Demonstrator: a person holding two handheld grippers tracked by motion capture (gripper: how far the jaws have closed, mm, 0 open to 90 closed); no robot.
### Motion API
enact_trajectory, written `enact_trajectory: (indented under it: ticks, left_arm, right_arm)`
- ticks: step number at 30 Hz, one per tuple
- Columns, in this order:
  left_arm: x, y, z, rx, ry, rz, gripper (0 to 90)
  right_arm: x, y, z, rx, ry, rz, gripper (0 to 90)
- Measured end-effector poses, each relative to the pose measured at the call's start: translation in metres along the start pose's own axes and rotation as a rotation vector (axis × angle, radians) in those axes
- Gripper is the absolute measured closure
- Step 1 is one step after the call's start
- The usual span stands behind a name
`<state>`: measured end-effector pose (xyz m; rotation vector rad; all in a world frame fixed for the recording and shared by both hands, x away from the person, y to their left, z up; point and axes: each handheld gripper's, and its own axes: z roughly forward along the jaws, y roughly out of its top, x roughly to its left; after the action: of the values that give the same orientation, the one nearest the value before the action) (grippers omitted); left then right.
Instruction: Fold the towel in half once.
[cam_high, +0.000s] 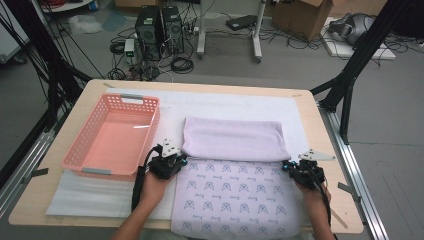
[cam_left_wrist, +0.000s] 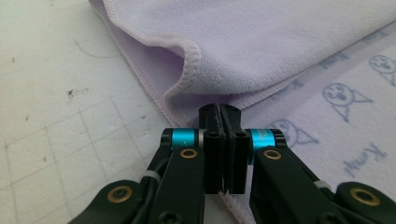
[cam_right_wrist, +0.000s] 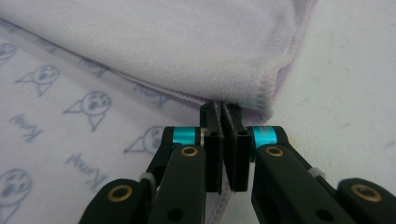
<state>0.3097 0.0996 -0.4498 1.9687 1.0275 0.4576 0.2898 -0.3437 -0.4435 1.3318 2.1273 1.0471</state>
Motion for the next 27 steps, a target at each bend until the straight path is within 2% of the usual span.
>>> enact_trajectory:
  ticks: [5, 12, 18, 23, 27]
  left_arm:
    - [0.0, -0.013, -0.019, -0.053, -0.059, -0.039, 87.9]
    - [-0.008, -0.029, -0.05, -0.107, -0.11, -0.055, 87.9]
    - [-0.02, -0.042, -0.066, -0.103, -0.136, -0.042, 87.8]
    - [-0.028, -0.049, -0.081, -0.11, -0.163, -0.038, 87.9]
    - [-0.035, -0.057, -0.093, -0.107, -0.188, -0.017, 87.9]
  right_arm:
    - [0.001, -0.007, -0.02, -0.012, 0.038, -0.006, 87.6]
    - [0.008, -0.02, -0.044, -0.017, 0.082, -0.013, 87.6]
    - [0.016, -0.036, -0.066, -0.008, 0.101, -0.019, 87.9]
    - [0.024, -0.051, -0.076, 0.021, 0.111, -0.033, 88.1]
    - [0.029, -0.059, -0.085, 0.031, 0.116, -0.039, 88.1]
